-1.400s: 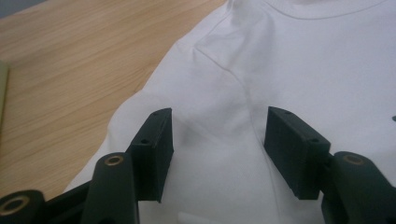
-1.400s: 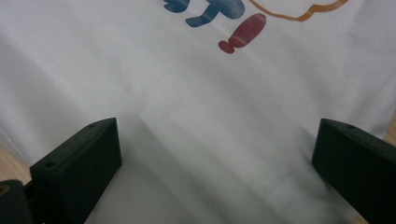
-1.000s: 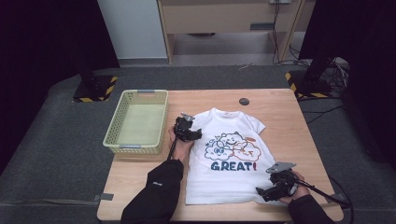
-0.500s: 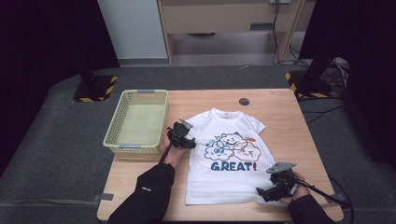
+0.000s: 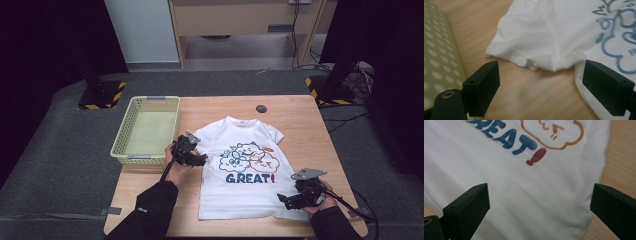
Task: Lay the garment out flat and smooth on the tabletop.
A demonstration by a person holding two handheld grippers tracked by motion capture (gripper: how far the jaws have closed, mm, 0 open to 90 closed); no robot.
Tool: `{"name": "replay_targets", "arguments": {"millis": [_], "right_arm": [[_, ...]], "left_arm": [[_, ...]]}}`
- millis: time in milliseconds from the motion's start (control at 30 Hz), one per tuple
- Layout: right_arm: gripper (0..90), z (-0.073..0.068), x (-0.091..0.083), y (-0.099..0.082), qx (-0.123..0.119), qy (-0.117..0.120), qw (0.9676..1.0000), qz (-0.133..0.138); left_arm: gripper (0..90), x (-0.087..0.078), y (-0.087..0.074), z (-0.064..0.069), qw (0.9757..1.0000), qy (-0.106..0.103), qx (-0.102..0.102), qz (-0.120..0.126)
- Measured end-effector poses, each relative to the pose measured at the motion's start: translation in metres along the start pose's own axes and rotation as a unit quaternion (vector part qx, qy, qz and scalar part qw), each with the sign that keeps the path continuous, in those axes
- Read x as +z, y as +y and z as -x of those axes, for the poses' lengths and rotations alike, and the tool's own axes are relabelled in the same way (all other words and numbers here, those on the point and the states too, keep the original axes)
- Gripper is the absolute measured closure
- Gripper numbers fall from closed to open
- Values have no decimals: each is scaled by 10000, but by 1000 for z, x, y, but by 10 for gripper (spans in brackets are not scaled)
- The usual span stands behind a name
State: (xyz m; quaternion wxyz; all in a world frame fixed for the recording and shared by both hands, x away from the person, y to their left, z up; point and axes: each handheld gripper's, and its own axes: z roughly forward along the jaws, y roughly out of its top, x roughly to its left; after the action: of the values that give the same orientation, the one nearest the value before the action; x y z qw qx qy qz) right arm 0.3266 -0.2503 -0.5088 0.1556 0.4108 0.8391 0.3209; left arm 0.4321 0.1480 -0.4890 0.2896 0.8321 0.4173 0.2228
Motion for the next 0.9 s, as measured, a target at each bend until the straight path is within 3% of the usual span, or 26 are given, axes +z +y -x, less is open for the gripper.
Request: {"name": "replay_targets", "arguments": {"millis": [33, 133, 267, 433, 567, 800, 900], "right_arm": [[28, 1, -1, 1, 15, -12, 10000, 50], [26, 4, -5, 7, 52, -84, 9998, 197], [27, 9, -9, 13, 128, -193, 9991, 350], [35, 18, -15, 24, 292, -345, 9972, 598], [42, 24, -15, 34, 397, -516, 9958, 638], [56, 32, -11, 54, 608, -768, 9924, 739], [56, 35, -8, 62, 670, -857, 9912, 759]], "left_arm": [[132, -8, -7, 2, 9999, -135, 0, -3], [106, -23, -25, 7, 9995, -285, 58, -102], [97, -36, -49, 17, 9986, -514, -62, -130], [71, -41, -69, 33, 9958, -853, -216, -257], [51, -39, -77, 50, 9920, -1190, -181, -372], [43, -38, -79, 62, 9932, -1073, 183, -416], [41, -38, -81, 63, 9933, -1027, 222, -489]]}}
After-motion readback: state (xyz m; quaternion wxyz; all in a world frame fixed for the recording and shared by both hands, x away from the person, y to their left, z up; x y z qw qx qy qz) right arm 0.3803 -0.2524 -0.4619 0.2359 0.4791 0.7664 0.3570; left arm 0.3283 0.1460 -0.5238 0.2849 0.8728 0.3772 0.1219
